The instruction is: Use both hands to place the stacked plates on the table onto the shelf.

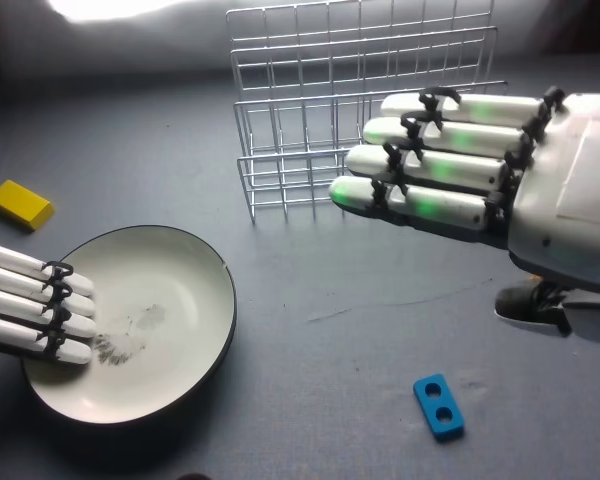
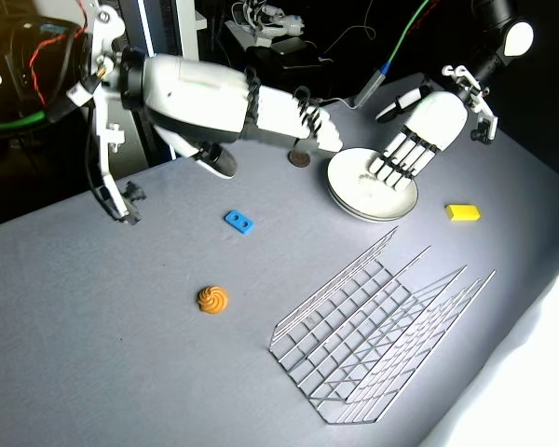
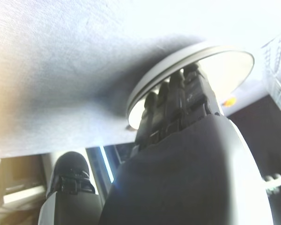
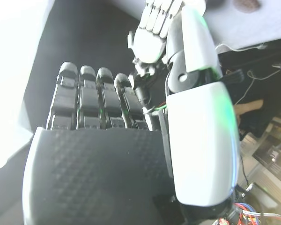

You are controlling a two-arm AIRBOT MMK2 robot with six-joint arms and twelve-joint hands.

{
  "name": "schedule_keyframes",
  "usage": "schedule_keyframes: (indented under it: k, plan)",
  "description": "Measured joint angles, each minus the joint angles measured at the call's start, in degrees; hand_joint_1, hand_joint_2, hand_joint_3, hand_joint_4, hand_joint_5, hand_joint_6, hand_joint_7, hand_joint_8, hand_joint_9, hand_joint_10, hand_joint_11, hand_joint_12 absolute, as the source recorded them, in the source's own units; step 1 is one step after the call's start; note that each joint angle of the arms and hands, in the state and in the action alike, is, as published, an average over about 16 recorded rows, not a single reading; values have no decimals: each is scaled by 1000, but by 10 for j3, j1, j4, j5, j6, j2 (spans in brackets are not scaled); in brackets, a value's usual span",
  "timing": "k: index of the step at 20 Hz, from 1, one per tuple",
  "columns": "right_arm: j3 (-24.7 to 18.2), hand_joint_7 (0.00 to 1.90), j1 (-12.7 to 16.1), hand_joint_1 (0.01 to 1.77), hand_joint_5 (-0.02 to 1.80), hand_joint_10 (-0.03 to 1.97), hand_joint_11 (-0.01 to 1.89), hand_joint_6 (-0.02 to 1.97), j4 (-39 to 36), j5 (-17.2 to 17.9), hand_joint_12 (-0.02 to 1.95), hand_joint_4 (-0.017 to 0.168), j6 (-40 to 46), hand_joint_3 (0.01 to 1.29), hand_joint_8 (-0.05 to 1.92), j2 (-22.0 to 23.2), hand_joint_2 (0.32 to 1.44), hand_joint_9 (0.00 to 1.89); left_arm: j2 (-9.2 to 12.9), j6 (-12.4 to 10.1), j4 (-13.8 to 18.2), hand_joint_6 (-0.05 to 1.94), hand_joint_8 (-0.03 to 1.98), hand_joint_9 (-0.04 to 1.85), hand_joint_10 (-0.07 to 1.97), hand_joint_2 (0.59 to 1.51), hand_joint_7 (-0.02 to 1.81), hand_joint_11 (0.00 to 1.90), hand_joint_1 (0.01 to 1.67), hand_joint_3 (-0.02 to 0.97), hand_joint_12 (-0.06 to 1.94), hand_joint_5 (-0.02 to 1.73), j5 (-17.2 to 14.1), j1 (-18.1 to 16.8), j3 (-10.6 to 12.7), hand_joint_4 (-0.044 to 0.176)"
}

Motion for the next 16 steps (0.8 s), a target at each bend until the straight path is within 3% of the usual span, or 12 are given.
schedule_keyframes:
  k: [7, 16]
  plan:
    - [0, 21, -1, 1165, 20, 7, 27, 18, 3, -1, 62, 5, -42, 17, 13, -6, 1019, 22, -2, -7, 2, 2, -14, 10, -4, 1125, -10, 14, 18, 18, -4, 14, 11, -6, -20, -4]
    - [23, 21, 26, 1169, 18, 7, 19, 18, 7, -33, 191, 5, -110, 16, 12, -57, 1020, 19, 4, -35, 24, -6, -17, 17, 5, 1120, -13, 14, 19, 19, 9, 17, 51, -49, -91, -5]
